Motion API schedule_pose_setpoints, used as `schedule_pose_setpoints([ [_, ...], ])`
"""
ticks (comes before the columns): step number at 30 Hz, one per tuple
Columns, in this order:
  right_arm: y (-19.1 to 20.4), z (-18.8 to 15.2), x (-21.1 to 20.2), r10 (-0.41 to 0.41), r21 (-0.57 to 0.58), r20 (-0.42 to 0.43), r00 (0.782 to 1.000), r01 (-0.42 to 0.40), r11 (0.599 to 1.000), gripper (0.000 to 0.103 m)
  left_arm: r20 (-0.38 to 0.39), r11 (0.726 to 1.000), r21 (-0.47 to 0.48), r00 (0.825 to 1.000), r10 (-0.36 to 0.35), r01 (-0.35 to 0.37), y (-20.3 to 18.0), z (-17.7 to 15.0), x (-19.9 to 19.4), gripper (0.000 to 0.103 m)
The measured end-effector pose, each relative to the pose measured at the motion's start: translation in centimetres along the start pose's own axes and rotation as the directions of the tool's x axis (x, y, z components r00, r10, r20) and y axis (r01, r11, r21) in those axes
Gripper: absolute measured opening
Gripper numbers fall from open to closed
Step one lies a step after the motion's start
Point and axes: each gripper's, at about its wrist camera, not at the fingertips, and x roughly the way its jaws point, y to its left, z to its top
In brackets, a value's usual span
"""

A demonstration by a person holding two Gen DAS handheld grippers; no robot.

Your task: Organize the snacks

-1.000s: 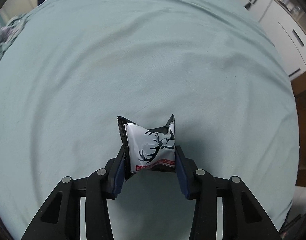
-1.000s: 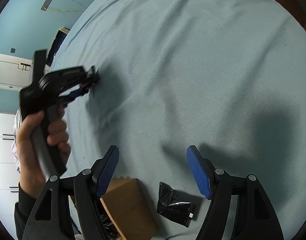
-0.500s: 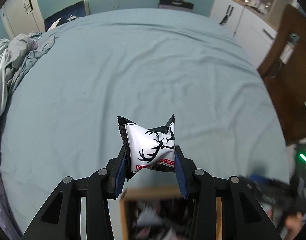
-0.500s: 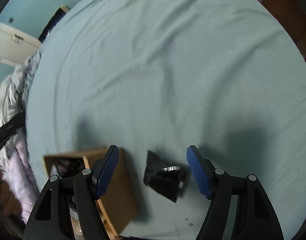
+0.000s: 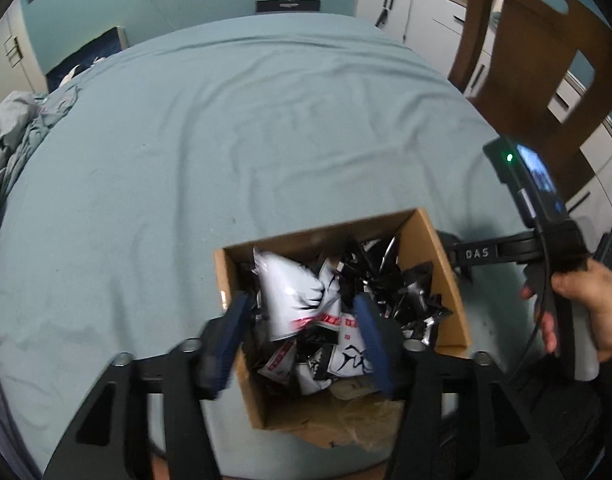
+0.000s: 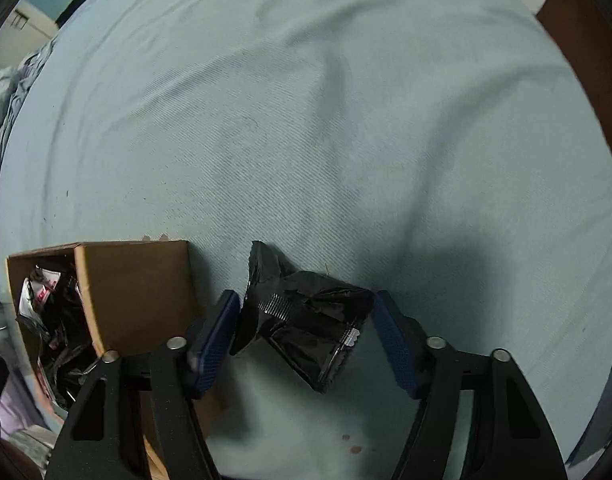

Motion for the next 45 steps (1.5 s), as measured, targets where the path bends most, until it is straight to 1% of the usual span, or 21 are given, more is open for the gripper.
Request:
schedule_pose_setpoints([
  [2, 0.4, -0.1, 0.0, -0.025, -0.028, 0.004, 1.000, 0.025, 0.999, 0.058, -0.002, 1.000, -0.009, 1.000, 0.007, -0.007, 0.3, -0.1, 0.0, 0.068],
  [4, 0.7, -0.3, -0.3, -0.026, -0.034, 0.020, 0.999, 0.027, 0.999, 0.047, 0.006, 1.000, -0.022, 1.000, -0.013, 0.014, 0.7, -0.2, -0.3, 0.072],
  [6, 0.9, -0.6, -1.1, -0.005, -0.023, 0.043, 0.999, 0.006, 1.000, 0.045, 0.026, 0.999, -0.038, 1.000, -0.008, 0.009, 1.1, -0.5, -0.7, 0.074],
  [9, 0.7, -0.8, -2.9, 0.021, -0.017, 0.104, 0.994, -0.019, 1.000, 0.045, 0.058, 0.999, -0.042, 0.998, 0.033, -0.031, 1.6, -0.6, -1.5, 0.076],
  [11, 0.5, -1.2, -4.2, 0.062, -0.009, 0.144, 0.988, -0.062, 0.998, 0.045, 0.065, 0.998, -0.040, 0.997, 0.049, -0.046, 1.6, -0.8, -1.8, 0.077],
  [13, 0.5, -1.8, -5.4, 0.113, -0.003, 0.180, 0.977, -0.114, 0.993, 0.045, 0.063, 0.998, -0.044, 0.997, 0.054, -0.052, 1.8, -0.9, -1.9, 0.078],
  [15, 0.5, -2.6, -6.9, 0.180, -0.013, 0.222, 0.958, -0.181, 0.983, 0.045, 0.058, 0.997, -0.054, 0.997, 0.053, -0.050, 2.1, -1.0, -1.9, 0.078],
  [17, 0.5, -3.5, -8.1, 0.255, -0.028, 0.247, 0.935, -0.256, 0.966, 0.045, 0.059, 0.997, -0.061, 0.997, 0.054, -0.050, 2.4, -1.1, -2.0, 0.078],
  [20, 0.9, -5.1, -8.9, 0.364, -0.091, 0.272, 0.891, -0.353, 0.931, 0.045, 0.055, 0.996, -0.068, 0.996, 0.065, -0.061, 2.7, -1.1, -1.9, 0.078],
  [22, 1.7, -5.8, -8.4, 0.398, -0.138, 0.273, 0.876, -0.373, 0.917, 0.045, 0.051, 0.995, -0.067, 0.996, 0.076, -0.073, 2.8, -1.2, -1.9, 0.078],
  [26, 4.4, -6.8, -8.3, 0.443, -0.240, 0.236, 0.865, -0.390, 0.889, 0.047, 0.051, 0.994, -0.053, 0.994, 0.101, -0.098, 2.8, -1.5, -2.0, 0.078],
  [27, 4.6, -6.4, -8.3, 0.439, -0.265, 0.234, 0.868, -0.377, 0.887, 0.051, 0.053, 0.993, -0.050, 0.993, 0.109, -0.106, 2.8, -1.5, -2.0, 0.078],
  [29, 5.7, -6.7, -8.3, 0.376, -0.321, 0.274, 0.885, -0.285, 0.903, 0.059, 0.056, 0.991, -0.044, 0.990, 0.128, -0.125, 2.7, -1.5, -2.0, 0.079],
  [30, 6.1, -5.4, -8.0, 0.351, -0.331, 0.291, 0.890, -0.251, 0.909, 0.061, 0.057, 0.990, -0.043, 0.989, 0.134, -0.132, 2.7, -1.5, -2.0, 0.080],
  [31, 6.2, -5.7, -7.9, 0.314, -0.346, 0.327, 0.891, -0.197, 0.917, 0.062, 0.055, 0.990, -0.043, 0.989, 0.137, -0.135, 2.7, -1.5, -1.9, 0.080],
  [34, 6.2, -6.1, -7.7, 0.261, -0.332, 0.382, 0.887, -0.131, 0.934, 0.070, 0.042, 0.989, -0.046, 0.989, 0.144, -0.143, 2.8, -1.3, -1.4, 0.080],
  [35, 5.8, -6.0, -7.3, 0.235, -0.309, 0.388, 0.891, -0.114, 0.944, 0.072, 0.033, 0.988, -0.048, 0.988, 0.149, -0.148, 2.8, -1.2, -1.1, 0.080],
  [38, 5.0, -5.4, -5.7, 0.169, -0.230, 0.358, 0.918, -0.088, 0.969, 0.073, 0.014, 0.985, -0.050, 0.986, 0.165, -0.164, 3.0, -1.1, -0.5, 0.080],
  [41, 4.9, -4.9, -4.1, 0.153, -0.190, 0.307, 0.939, -0.097, 0.977, 0.073, -0.003, 0.982, -0.053, 0.984, 0.180, -0.180, 3.2, -1.0, 0.1, 0.080],
  [43, 5.4, -4.7, -3.7, 0.102, -0.202, 0.328, 0.939, -0.036, 0.979, 0.073, -0.012, 0.981, -0.056, 0.983, 0.183, -0.184, 3.2, -0.9, 0.4, 0.080],
  [45, 7.6, -4.1, -3.6, 0.077, -0.230, 0.342, 0.937, 0.004, 0.973, 0.073, -0.018, 0.980, -0.058, 0.982, 0.190, -0.191, 3.2, -0.8, 0.7, 0.080],
])
